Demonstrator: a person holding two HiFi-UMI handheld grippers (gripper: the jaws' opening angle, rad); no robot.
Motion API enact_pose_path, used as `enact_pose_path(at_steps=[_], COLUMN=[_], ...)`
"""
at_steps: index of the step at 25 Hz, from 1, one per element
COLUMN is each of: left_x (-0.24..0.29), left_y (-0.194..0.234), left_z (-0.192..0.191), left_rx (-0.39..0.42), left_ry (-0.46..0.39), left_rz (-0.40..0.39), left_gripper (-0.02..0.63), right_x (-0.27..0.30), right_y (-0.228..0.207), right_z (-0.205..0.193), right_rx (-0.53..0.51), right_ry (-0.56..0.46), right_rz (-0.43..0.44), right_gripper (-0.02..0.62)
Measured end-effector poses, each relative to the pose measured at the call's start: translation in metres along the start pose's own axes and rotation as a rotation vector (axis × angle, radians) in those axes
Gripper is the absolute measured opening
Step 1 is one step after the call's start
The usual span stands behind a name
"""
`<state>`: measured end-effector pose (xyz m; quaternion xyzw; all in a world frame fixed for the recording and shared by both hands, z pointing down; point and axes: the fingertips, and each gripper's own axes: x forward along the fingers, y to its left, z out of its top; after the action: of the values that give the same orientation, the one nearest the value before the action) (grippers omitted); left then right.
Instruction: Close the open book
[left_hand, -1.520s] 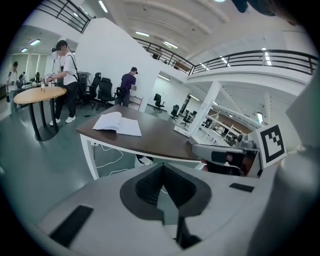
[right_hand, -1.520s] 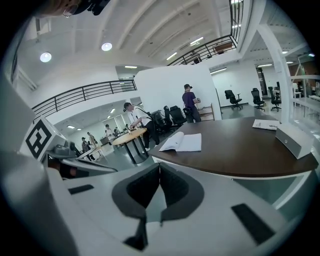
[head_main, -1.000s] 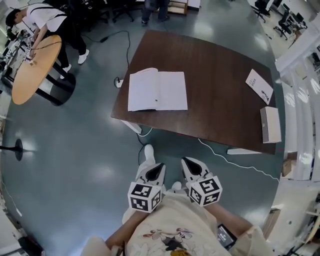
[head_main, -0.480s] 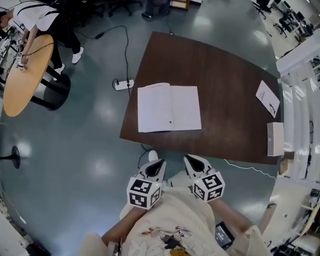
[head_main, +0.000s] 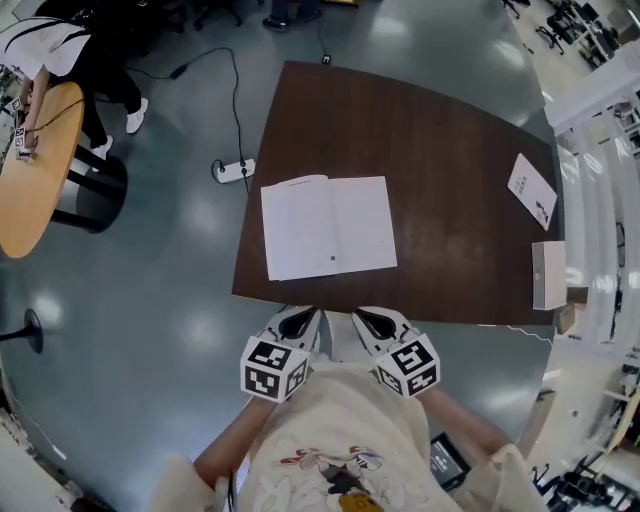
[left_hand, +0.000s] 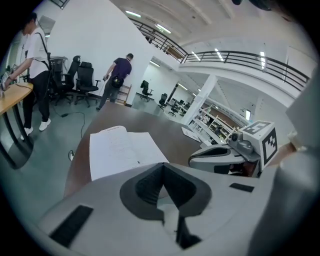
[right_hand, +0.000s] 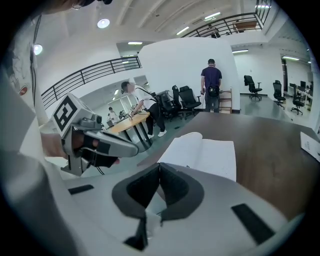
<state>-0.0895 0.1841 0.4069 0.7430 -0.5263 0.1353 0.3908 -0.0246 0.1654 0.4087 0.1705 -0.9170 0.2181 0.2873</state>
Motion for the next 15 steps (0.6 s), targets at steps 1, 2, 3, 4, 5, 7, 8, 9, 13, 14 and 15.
enact_pose_path(at_steps=[1,2,3,4,5,7,8,9,13,14,15], left_x=[0.002,0.005,0.008,0.011,0.016,0.027,0.031,0.035,0.052,0.057,0.063], left_y=[0.002,0.004,0.006,0.009,0.011,0.016,0.019,0.022,0.04,0.046,0.053], left_z=[0.005,0.011,0.017,0.023,0.028,0.037,0.041,0.044,0.06,0.064,0.068], left_rx=[0.015,0.026,0.035,0.045,0.059,0.092,0.105,0.113,0.139,0.15,0.162], left_ry=[0.014,0.027,0.038,0.048,0.058,0.083,0.094,0.104,0.153,0.169,0.189], left_rz=[-0.011,-0.023,-0.034,-0.044,-0.054,-0.073,-0.081,-0.09,-0.133,-0.141,-0.149], left_gripper=[0.006,0.006,0.006,0.006,0.006,0.006,0.006,0.008,0.028,0.049,0.059], right_x=[0.001,0.002,0.004,0.006,0.008,0.014,0.016,0.018,0.025,0.027,0.028], right_y=[-0.002,-0.004,-0.005,-0.008,-0.011,-0.016,-0.019,-0.02,-0.03,-0.034,-0.038], right_z=[0.002,0.004,0.006,0.009,0.011,0.015,0.016,0.016,0.02,0.021,0.021], right_rx=[0.001,0.001,0.002,0.002,0.004,0.007,0.01,0.012,0.02,0.022,0.027], right_ry=[0.007,0.013,0.016,0.013,0.008,-0.003,-0.007,-0.007,-0.001,-0.001,-0.001], right_rz=[0.012,0.026,0.039,0.048,0.055,0.061,0.063,0.066,0.081,0.081,0.081], right_gripper=[0.006,0.006,0.006,0.006,0.006,0.006,0.006,0.006,0.006,0.006,0.006])
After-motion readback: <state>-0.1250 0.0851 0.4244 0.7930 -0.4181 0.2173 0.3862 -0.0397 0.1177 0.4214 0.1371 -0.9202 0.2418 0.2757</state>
